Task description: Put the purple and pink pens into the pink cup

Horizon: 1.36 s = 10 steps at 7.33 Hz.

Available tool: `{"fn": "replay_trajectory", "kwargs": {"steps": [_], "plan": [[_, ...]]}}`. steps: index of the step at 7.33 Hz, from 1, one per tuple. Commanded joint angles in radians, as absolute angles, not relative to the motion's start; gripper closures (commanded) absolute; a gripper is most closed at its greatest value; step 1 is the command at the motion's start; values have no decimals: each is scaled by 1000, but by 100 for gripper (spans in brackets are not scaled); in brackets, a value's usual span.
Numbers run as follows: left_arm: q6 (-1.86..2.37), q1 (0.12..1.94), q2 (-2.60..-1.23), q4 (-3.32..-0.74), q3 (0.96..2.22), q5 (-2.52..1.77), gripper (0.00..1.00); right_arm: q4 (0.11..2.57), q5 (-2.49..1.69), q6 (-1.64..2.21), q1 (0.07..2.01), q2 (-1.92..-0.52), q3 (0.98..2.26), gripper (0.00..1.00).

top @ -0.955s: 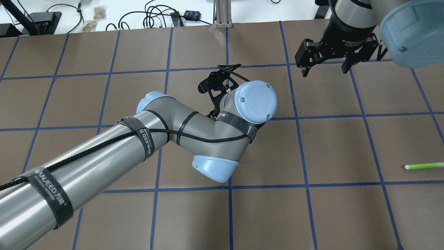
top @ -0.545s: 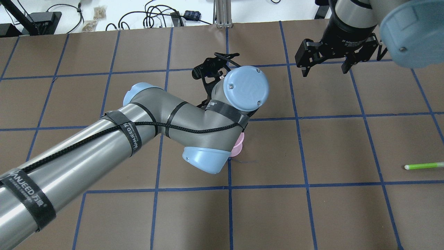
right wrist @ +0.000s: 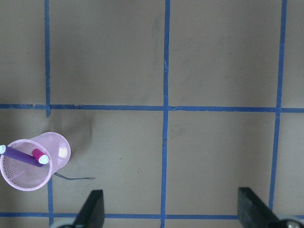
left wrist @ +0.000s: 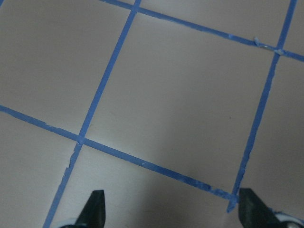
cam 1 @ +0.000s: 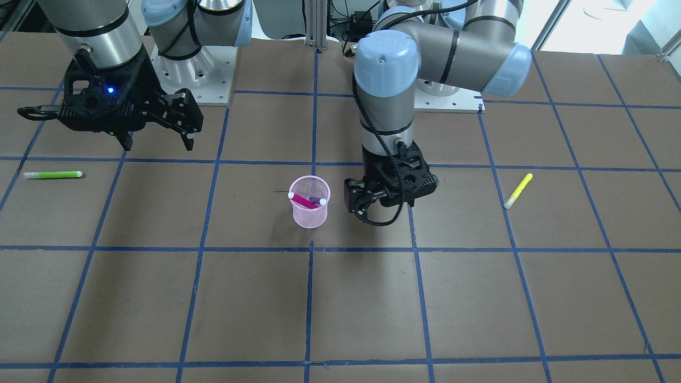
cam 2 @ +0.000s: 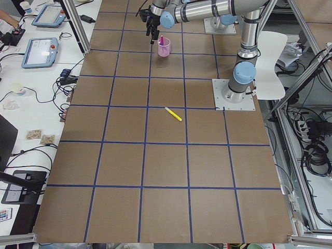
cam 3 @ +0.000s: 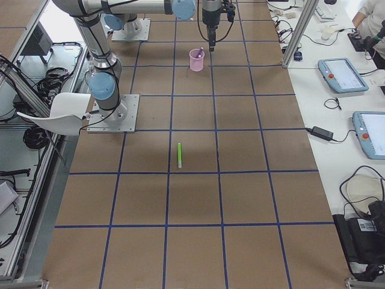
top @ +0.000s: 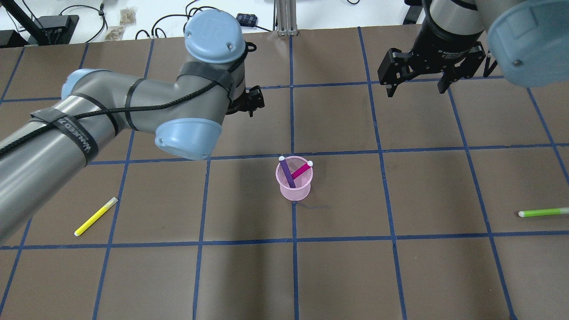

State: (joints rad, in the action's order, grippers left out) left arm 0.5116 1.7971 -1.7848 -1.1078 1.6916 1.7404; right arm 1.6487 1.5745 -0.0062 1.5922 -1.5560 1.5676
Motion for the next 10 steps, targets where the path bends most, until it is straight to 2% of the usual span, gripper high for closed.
{"fn": "replay_trajectory", "kwargs": {"steps": [1, 3, 8, 10], "plan": [[314, 1598, -1734, -1363, 1567, 1566, 0, 1649, 1574, -8, 1592, -1555, 1566, 0], [84, 1502, -1680, -1480, 1563, 1566, 0, 1649, 1575, -6, 1594, -1555, 1568, 0], [-164, 1494, -1560, -1503, 1658, 1582, 0, 1647, 1575, -8, 1594, -1555, 1568, 0], [-164, 1493, -1539, -1543, 1655, 1582, 0, 1647, 1575, -8, 1594, -1555, 1569, 0]]}}
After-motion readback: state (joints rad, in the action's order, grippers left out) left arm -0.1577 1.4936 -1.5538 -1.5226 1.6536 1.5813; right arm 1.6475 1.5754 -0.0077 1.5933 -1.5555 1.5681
